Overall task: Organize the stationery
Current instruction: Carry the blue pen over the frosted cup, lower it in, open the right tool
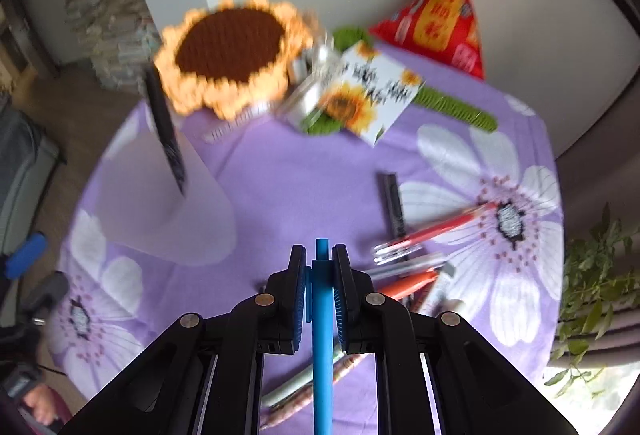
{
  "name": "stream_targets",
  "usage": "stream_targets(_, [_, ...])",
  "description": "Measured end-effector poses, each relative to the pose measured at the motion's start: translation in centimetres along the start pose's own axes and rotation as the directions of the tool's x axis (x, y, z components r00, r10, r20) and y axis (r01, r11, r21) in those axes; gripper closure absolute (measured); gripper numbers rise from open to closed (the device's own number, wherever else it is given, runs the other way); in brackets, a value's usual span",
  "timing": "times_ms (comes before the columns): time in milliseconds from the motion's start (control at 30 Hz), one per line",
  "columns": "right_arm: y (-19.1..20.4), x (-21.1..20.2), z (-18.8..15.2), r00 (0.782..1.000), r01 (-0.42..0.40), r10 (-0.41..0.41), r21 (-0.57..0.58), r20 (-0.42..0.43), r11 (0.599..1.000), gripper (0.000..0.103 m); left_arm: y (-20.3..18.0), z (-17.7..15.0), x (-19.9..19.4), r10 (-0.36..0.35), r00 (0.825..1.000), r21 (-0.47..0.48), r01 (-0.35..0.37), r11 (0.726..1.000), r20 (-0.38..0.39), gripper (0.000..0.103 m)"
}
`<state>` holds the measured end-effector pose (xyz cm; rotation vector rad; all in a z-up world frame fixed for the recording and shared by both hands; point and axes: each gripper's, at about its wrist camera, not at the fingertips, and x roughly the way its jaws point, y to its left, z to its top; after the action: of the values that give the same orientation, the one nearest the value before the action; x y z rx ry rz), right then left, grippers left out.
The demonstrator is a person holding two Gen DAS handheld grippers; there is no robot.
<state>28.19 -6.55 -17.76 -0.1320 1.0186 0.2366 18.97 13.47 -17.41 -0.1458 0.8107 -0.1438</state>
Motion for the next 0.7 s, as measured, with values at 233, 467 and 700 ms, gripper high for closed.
stream_targets(233, [1.7,-7.1,2.3,0.959,-0.113,0.098,0.041,0.267,0.993,0.089,-0.7,-0.1,-0.1,-0.012,1.0,0.006,0.012,1.0,-0.004,0.033])
stream_targets(467, [3.5,-6.9,6.3,0.854,-0.243,0.147,0.133,0.499,0.961,0.089,-0.3,-0.2,-0.8,0.024,1.0,0.005,-0.024,1.0,0.004,0.033])
stream_targets(700, [3.2,-2.6,6.2,0.81,-0.218,0.009,0.286,0.587,0.933,0.089,1.6,0.0,-0.4,0.069,0.998,-0.021,-0.069,0.997,-0.005,0.033])
